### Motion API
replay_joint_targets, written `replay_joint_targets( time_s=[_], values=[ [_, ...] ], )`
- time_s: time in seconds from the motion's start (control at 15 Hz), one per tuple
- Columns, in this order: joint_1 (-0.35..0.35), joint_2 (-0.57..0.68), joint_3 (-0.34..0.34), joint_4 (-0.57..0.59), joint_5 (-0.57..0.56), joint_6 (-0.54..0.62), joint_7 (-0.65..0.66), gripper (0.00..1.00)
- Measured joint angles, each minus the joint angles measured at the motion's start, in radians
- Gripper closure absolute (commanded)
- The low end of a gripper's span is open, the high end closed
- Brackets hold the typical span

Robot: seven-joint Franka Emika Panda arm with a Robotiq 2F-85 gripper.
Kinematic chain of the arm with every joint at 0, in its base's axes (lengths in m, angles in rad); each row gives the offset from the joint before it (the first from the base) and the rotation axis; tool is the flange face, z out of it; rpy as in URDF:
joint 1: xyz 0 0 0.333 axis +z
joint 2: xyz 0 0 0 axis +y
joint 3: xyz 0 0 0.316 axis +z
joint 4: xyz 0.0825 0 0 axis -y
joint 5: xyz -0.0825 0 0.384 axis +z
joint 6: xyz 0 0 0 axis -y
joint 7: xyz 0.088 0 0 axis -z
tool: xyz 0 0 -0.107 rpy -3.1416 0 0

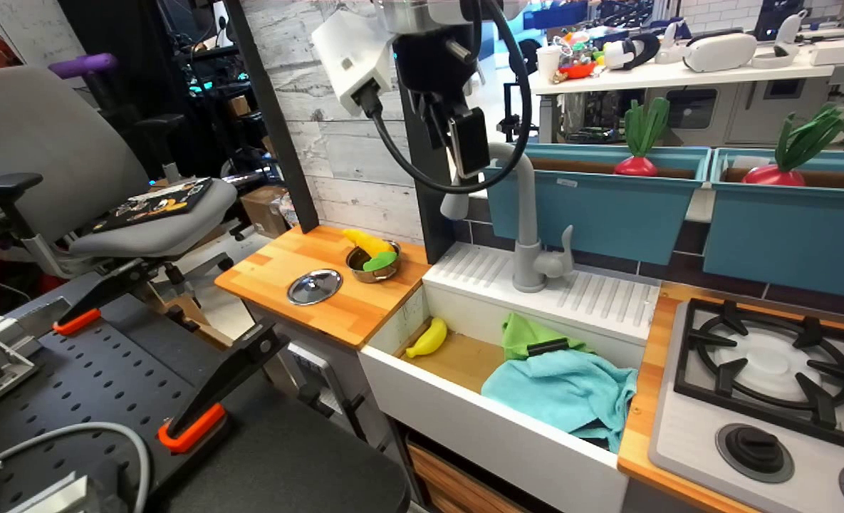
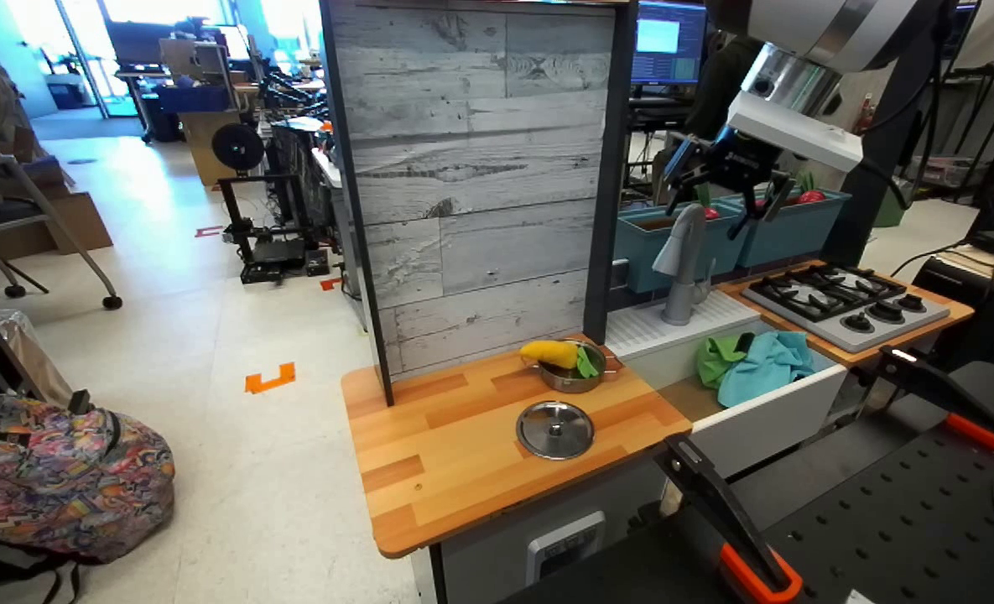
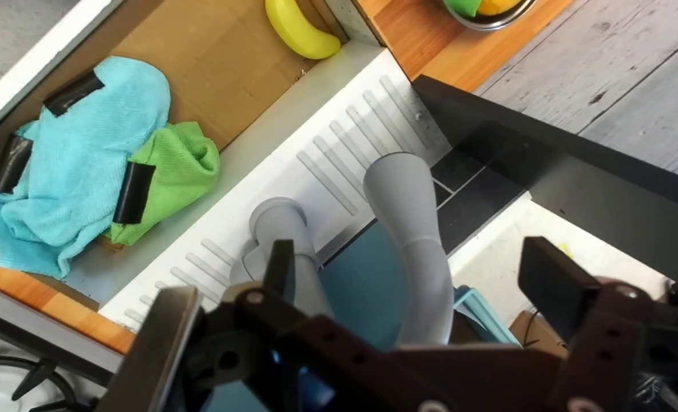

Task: Push the grey faucet head to the right

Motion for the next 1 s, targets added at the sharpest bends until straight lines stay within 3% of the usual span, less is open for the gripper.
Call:
replay_joint_targets(
  time_s=[0.87, 0.93, 1.0],
  values=[
    [-0.001, 0.017, 0.003, 0.006, -0.001, 0.049, 0.248, 0.0],
    [0.0, 0.027, 0.001, 0.009, -0.004, 0.056, 0.26, 0.05],
    [0.002, 0.039, -0.001, 0.014, -0.006, 0.063, 0.272, 0.28]
  ],
)
